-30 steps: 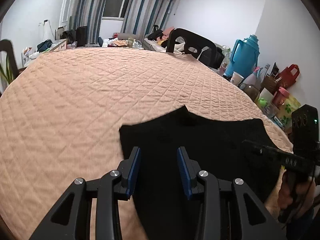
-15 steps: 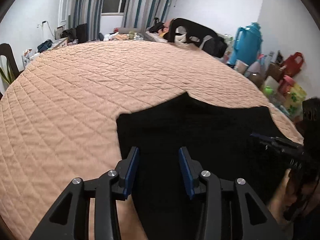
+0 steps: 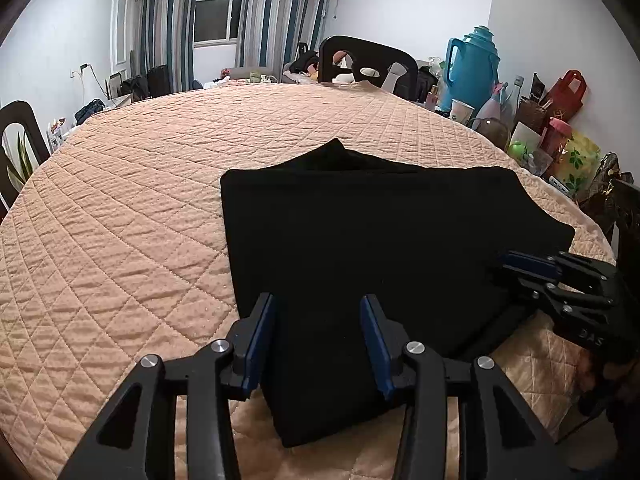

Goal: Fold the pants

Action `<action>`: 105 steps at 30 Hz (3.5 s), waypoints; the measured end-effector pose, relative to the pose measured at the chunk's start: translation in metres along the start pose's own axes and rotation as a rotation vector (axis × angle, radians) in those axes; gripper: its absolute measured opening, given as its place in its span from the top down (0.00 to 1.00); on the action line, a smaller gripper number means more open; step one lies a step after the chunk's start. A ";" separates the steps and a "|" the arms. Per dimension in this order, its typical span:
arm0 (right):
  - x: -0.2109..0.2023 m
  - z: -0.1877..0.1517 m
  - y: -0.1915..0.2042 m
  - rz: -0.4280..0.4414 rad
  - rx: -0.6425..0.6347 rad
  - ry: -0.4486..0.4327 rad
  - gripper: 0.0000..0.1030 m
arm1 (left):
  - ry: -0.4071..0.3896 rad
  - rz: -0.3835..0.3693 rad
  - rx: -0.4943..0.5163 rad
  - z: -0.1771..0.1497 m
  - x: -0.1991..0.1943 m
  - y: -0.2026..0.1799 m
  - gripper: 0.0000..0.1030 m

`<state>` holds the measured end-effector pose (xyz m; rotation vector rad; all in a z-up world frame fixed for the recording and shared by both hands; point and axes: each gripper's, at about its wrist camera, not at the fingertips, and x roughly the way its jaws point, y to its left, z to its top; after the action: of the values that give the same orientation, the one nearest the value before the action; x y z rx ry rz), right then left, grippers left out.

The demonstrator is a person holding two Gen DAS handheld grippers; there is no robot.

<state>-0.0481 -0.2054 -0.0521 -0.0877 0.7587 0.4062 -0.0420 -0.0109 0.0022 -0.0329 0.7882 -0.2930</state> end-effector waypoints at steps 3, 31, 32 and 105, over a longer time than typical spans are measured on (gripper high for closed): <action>-0.004 0.000 -0.009 0.002 0.018 0.013 0.63 | 0.004 -0.010 -0.001 0.001 0.000 0.002 0.54; -0.012 0.018 -0.012 0.079 0.069 -0.048 0.63 | -0.003 0.025 -0.084 0.017 0.010 0.017 0.54; -0.010 0.017 -0.008 0.077 0.052 -0.036 0.63 | -0.001 0.026 -0.080 0.015 0.011 0.016 0.54; -0.053 0.104 -0.021 0.232 0.284 -0.245 0.78 | -0.078 0.031 -0.139 0.010 -0.015 0.046 0.42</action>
<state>-0.0073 -0.2186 0.0584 0.3145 0.5784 0.5146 -0.0337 0.0363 0.0136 -0.1621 0.7298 -0.2063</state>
